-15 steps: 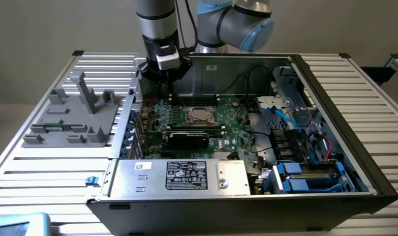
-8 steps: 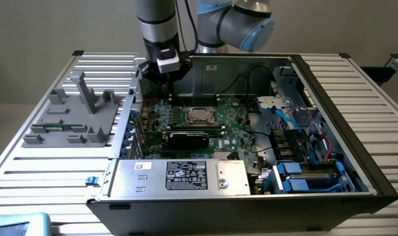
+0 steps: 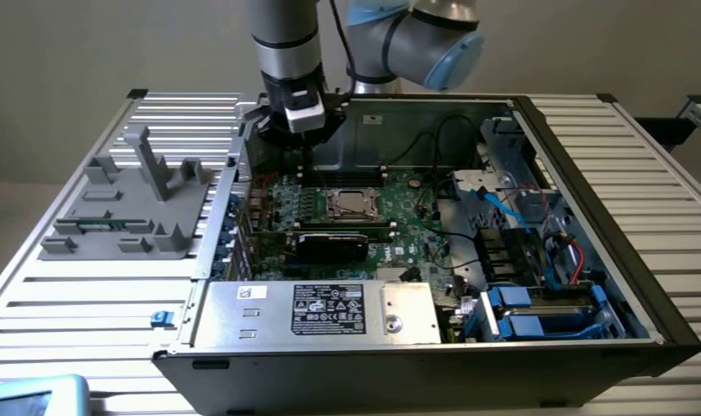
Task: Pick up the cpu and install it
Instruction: 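Install the first cpu locking lever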
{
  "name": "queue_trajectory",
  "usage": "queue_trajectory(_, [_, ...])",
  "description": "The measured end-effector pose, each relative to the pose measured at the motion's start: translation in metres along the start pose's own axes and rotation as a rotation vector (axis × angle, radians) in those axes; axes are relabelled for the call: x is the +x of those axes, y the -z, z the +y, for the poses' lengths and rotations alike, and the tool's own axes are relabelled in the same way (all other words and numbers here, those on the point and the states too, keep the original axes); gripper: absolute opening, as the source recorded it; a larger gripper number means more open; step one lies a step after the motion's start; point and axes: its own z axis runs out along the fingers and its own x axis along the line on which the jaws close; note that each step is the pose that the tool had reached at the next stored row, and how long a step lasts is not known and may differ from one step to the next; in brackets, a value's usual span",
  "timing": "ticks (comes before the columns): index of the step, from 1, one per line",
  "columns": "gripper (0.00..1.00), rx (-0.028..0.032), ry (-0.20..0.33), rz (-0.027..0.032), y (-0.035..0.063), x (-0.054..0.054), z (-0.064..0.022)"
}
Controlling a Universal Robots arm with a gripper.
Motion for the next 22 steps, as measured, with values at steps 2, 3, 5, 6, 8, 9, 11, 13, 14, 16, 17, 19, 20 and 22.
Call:
queue_trajectory(2, [0.11,0.0027,0.000,0.0006,-0.0004,0.006,0.0012])
queue_trajectory(3, [0.11,0.0039,0.000,0.0009,-0.0006,0.009,0.0019])
queue_trajectory(5, [0.11,0.0059,0.000,0.0013,-0.0010,0.015,0.0033])
queue_trajectory(6, [0.11,0.0068,-0.001,0.0016,-0.0013,0.018,0.0040])
queue_trajectory(8, [0.11,0.0084,-0.001,0.0019,-0.0016,0.024,0.0053])
queue_trajectory(9, [0.11,0.0091,-0.001,0.0020,-0.0018,0.026,0.0059])
queue_trajectory(11, [0.11,0.0106,-0.002,0.0025,-0.0020,0.030,0.0068])
queue_trajectory(13, [0.11,0.0112,-0.006,0.0035,-0.0021,0.031,0.0069])
queue_trajectory(14, [0.11,0.0112,-0.007,0.0037,-0.0022,0.031,0.0069])
queue_trajectory(16, [0.11,0.0111,-0.007,0.0037,-0.0021,0.031,0.0069])
queue_trajectory(17, [0.11,0.0111,-0.007,0.0037,-0.0021,0.031,0.0069])
queue_trajectory(19, [0.11,0.0111,-0.007,0.0036,-0.0021,0.031,0.0069])
queue_trajectory(20, [0.11,0.0111,-0.007,0.0037,-0.0021,0.031,0.0069])
queue_trajectory(22, [0.11,0.0112,-0.007,0.0037,-0.0022,0.031,0.0070])
